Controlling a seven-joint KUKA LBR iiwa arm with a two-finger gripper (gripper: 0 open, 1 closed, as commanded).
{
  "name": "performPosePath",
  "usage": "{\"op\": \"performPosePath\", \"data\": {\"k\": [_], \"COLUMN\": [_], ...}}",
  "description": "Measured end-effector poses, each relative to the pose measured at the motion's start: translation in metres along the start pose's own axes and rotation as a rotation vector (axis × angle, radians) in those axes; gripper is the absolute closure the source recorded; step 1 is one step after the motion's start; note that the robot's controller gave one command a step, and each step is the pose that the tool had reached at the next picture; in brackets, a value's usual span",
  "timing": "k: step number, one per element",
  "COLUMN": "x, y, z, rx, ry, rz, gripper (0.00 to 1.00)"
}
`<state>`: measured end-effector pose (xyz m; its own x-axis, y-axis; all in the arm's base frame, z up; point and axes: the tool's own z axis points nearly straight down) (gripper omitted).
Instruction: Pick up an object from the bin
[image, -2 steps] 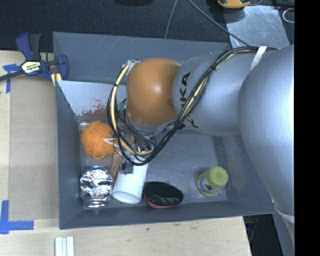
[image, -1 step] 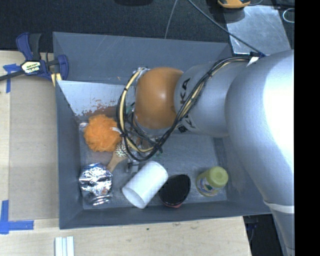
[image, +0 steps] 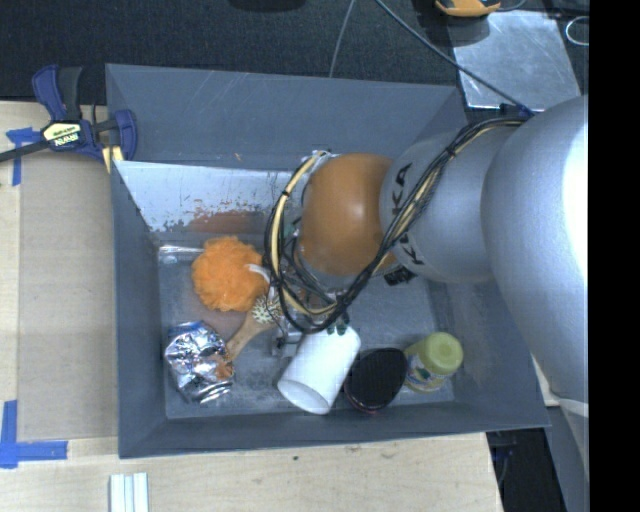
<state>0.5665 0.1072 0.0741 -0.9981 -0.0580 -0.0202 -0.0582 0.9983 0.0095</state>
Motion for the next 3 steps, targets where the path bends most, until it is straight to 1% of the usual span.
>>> {"op": "performPosePath", "data": {"k": [1, 2, 3], "x": [-0.001, -0.008, -0.032], "y": [0.000, -0.006, -0.018], "z": [-0.001, -0.015, -0.124], "rx": [0.000, -0.001, -0.002], "ry": [-0.002, -0.013, -0.025], "rz": [0.000, -0.055, 0.010], "gripper": [1.00, 1.00, 1.00]}}
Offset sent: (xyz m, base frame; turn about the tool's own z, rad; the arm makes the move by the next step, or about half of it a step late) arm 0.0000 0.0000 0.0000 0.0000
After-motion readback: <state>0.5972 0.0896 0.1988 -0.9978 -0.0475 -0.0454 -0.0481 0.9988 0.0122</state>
